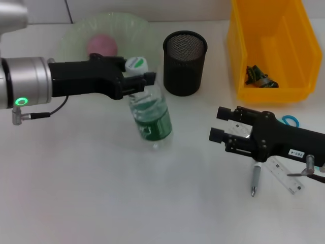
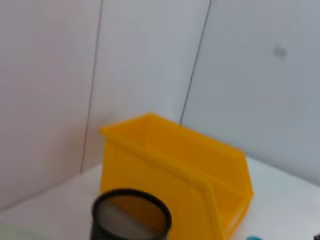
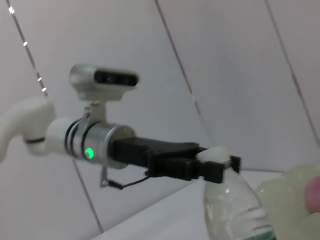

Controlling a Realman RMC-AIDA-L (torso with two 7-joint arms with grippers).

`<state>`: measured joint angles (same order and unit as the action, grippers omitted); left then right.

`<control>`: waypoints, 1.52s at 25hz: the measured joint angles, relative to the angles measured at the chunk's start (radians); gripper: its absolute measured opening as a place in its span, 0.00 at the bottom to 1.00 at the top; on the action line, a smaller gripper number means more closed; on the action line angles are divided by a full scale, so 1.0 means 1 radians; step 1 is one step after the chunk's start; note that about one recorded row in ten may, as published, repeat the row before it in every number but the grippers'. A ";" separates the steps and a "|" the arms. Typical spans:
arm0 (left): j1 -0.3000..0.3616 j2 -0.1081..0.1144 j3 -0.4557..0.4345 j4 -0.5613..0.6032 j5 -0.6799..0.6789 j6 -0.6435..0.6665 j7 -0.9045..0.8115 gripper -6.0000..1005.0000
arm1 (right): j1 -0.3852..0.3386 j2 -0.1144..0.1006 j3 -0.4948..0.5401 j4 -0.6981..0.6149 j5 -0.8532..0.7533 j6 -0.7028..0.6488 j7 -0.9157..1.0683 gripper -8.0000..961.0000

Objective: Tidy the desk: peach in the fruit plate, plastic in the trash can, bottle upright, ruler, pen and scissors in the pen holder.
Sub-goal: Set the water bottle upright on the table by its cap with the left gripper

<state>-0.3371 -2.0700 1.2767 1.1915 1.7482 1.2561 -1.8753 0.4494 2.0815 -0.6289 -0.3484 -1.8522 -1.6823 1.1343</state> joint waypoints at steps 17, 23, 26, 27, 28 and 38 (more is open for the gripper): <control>0.008 0.000 -0.134 -0.632 -0.616 0.084 0.924 0.48 | 0.028 0.005 0.003 0.092 0.037 0.111 -0.036 0.73; 0.005 -0.002 -0.134 -0.741 -0.739 0.086 1.083 0.48 | 0.043 0.007 0.005 0.115 0.037 0.116 -0.050 0.73; -0.013 -0.004 -0.134 -0.808 -0.805 0.088 1.152 0.49 | 0.056 0.007 0.005 0.135 0.038 0.130 -0.064 0.73; -0.013 -0.004 -0.134 -0.808 -0.805 0.088 1.152 0.49 | 0.060 0.007 0.005 0.141 0.038 0.134 -0.069 0.73; -0.016 -0.004 -0.133 -0.817 -0.812 0.088 1.159 0.49 | 0.063 0.007 0.005 0.145 0.038 0.136 -0.072 0.73; -0.030 -0.008 -0.133 -0.867 -0.830 0.091 1.234 0.49 | 0.071 0.006 0.002 0.159 0.038 0.151 -0.075 0.73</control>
<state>-0.3666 -2.0781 1.1434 0.3242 0.9181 1.3471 -0.6411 0.5202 2.0877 -0.6266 -0.1891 -1.8141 -1.5313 1.0588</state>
